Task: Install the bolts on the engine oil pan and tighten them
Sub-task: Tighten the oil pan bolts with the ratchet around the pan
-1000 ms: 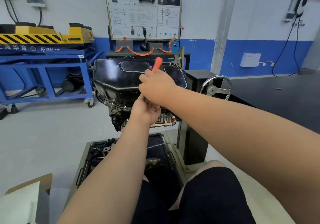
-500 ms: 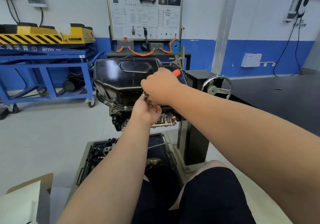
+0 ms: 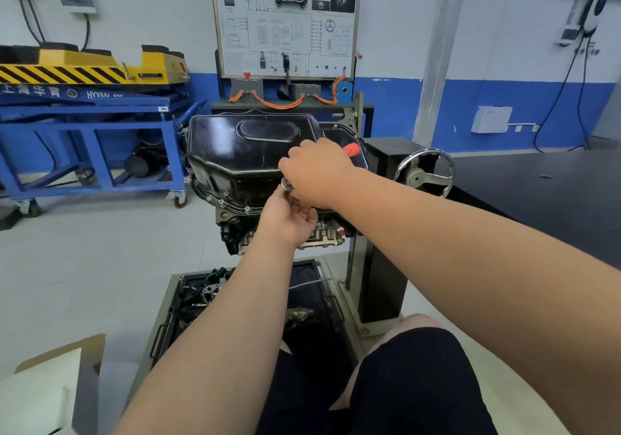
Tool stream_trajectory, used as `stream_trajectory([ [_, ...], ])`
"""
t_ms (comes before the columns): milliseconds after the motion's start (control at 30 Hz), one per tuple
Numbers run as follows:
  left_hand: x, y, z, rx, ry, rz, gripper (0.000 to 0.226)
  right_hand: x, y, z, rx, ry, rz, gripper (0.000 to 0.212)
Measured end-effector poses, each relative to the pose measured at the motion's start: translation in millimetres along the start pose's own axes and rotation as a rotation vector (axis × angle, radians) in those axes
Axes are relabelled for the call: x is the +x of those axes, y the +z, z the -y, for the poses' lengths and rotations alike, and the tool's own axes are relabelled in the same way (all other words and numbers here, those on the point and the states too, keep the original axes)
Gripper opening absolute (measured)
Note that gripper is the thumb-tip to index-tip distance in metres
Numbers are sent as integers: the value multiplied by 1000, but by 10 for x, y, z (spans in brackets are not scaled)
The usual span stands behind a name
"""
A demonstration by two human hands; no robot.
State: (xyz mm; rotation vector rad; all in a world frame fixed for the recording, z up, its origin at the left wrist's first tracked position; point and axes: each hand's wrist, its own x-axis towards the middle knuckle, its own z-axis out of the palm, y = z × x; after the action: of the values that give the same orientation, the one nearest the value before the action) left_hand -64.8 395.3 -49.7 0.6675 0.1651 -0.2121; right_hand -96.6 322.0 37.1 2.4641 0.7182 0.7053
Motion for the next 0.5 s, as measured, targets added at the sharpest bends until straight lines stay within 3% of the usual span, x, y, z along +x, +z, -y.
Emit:
stream_trajectory([
  [300, -138, -65, 81, -250, 19, 94, 35, -6, -30, -102, -174, -253, -31, 22],
  [500, -199, -251, 84, -166, 76, 94, 38, -77, 61, 9, -158, -255, -40, 21],
])
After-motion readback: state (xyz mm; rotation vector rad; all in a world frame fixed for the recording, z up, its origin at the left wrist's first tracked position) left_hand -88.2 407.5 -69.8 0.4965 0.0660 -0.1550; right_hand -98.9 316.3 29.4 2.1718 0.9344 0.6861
